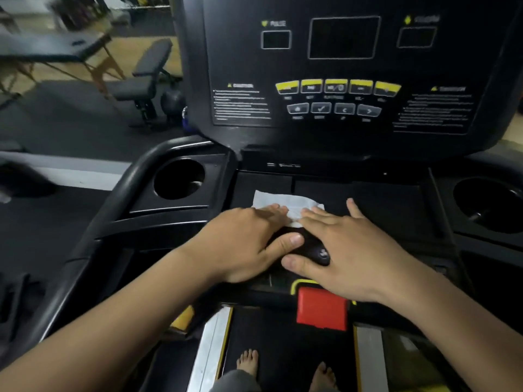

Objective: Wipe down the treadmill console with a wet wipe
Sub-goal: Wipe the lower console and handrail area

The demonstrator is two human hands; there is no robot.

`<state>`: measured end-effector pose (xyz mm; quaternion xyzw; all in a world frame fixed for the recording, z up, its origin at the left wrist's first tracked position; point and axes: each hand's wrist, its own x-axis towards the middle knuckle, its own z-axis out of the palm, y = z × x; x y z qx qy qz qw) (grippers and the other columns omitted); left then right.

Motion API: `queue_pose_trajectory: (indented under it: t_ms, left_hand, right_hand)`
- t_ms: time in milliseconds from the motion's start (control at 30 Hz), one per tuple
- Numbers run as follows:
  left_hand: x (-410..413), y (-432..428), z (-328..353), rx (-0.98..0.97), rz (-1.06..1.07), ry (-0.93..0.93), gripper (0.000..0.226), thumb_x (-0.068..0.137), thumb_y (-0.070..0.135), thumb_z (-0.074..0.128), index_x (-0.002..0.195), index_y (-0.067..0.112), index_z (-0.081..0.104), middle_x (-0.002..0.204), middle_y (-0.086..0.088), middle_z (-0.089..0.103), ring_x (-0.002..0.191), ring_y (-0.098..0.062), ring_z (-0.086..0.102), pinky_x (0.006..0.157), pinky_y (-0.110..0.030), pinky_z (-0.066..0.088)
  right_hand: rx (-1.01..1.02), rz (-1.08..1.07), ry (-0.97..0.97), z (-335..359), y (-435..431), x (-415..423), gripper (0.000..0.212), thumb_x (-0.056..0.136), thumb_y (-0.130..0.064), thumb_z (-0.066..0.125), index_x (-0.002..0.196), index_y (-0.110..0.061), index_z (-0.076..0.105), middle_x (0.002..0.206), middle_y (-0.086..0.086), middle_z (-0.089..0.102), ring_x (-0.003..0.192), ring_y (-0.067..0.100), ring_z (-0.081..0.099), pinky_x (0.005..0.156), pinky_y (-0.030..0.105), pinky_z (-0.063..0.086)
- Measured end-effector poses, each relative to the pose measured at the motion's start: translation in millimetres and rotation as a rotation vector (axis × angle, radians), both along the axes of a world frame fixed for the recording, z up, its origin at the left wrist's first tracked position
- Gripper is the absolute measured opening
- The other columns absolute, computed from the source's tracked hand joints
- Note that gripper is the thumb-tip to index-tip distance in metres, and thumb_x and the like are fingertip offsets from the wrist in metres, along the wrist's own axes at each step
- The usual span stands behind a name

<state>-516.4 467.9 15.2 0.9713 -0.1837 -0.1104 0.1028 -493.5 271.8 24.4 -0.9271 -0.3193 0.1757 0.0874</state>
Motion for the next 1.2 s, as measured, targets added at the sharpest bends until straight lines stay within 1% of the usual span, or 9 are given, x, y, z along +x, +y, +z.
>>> queue_pose_trajectory:
  t_ms: [167,267,433,600,700,767,867,1100,1200]
  left_hand:
    - [-12.6,57.8,-6.2,0.143,-0.015,-0.164,0.096,0.090,0.067,-0.007,0.142,0.008,0.047,0.149,-0.013,0.045,0.146,-0.018,0.027,0.121,-0.031,0.008]
    - [-17.2,82.5,-12.0,0.072,-0.014,-0.246,0.085,0.096,0.061,0.003,0.141,0.006,0.049,0.146,-0.012,0.049,0.142,-0.022,0.037,0.117,-0.031,0.017]
    - [4.2,105.0,-17.9,-0.101,0.072,-0.086,0.083,0.089,0.064,0.000,0.154,0.018,0.024,0.160,-0.004,0.026,0.147,-0.016,0.022,0.118,-0.026,0.015]
    - [-4.9,114.3,-21.8,-0.236,0.018,-0.085,0.084,0.087,0.067,0.002,0.144,0.020,0.043,0.153,-0.005,0.041,0.136,-0.024,0.044,0.104,-0.042,0.043]
    - [-20.0,114.1,-17.7,-0.233,-0.001,-0.113,0.082,0.087,0.067,0.005,0.139,0.020,0.049,0.153,-0.003,0.040,0.134,-0.024,0.045,0.103,-0.040,0.044]
    - [-12.8,107.5,-16.3,-0.226,0.003,-0.088,0.079,0.090,0.066,0.008,0.138,0.019,0.048,0.156,-0.003,0.035,0.136,-0.025,0.042,0.105,-0.037,0.041]
    - [-2.7,95.7,-17.7,-0.212,0.006,-0.132,0.068,0.096,0.060,0.011,0.125,0.017,0.055,0.142,-0.003,0.045,0.122,-0.029,0.052,0.091,-0.035,0.041]
    - [-73.8,92.2,-14.1,-0.168,0.101,-0.106,0.075,0.090,0.067,0.010,0.150,0.029,0.033,0.161,0.004,0.025,0.130,-0.022,0.050,0.101,-0.032,0.044]
    - [-54.4,81.3,-18.7,-0.116,0.134,-0.133,0.065,0.098,0.059,0.026,0.153,0.025,0.026,0.163,0.002,0.017,0.136,-0.021,0.042,0.102,-0.031,0.039]
  right_hand:
    - [0.016,-0.003,-0.036,-6.5,64.2,-8.7,0.092,0.080,-0.081,0.019,0.153,-0.024,0.016,0.161,-0.010,0.013,0.146,0.001,0.002,0.120,0.044,-0.006]
    - [-0.010,-0.016,-0.063,-10.1,91.0,-14.0,0.091,0.081,-0.079,0.017,0.154,-0.025,0.011,0.161,-0.011,0.008,0.145,-0.001,-0.002,0.120,0.042,-0.007]
    - [0.060,-0.075,0.004,-13.5,121.1,-3.3,0.081,0.085,-0.071,0.022,0.152,-0.030,0.001,0.160,-0.013,0.000,0.142,-0.004,-0.007,0.119,0.048,-0.004]
    - [0.038,-0.117,-0.018,-12.5,116.9,-15.0,0.085,0.081,-0.078,0.013,0.152,-0.032,0.016,0.160,-0.015,0.010,0.143,-0.006,-0.001,0.119,0.049,-0.007]
    - [-0.001,-0.150,-0.012,-2.8,107.0,-16.4,0.083,0.081,-0.078,0.017,0.149,-0.032,0.028,0.156,-0.017,0.023,0.142,-0.004,0.016,0.119,0.046,-0.009]
    - [-0.014,-0.154,-0.011,1.6,110.0,-8.1,0.069,0.088,-0.065,0.028,0.147,-0.030,0.036,0.156,-0.014,0.028,0.141,-0.001,0.021,0.119,0.046,-0.008]
    - [0.044,-0.164,-0.005,1.9,115.1,-2.5,0.042,0.098,-0.037,0.037,0.137,-0.028,0.049,0.152,-0.009,0.038,0.140,0.002,0.025,0.118,0.047,-0.004]
    - [0.019,-0.027,-0.137,-3.5,87.0,-48.6,0.061,0.092,-0.041,0.019,0.152,-0.025,0.023,0.160,-0.011,0.017,0.145,-0.001,0.005,0.120,0.044,-0.004]
    - [-0.058,-0.015,-0.208,-11.2,84.0,-51.7,0.063,0.093,-0.045,0.016,0.154,-0.025,0.013,0.161,-0.009,0.009,0.146,0.002,0.000,0.119,0.048,-0.006]
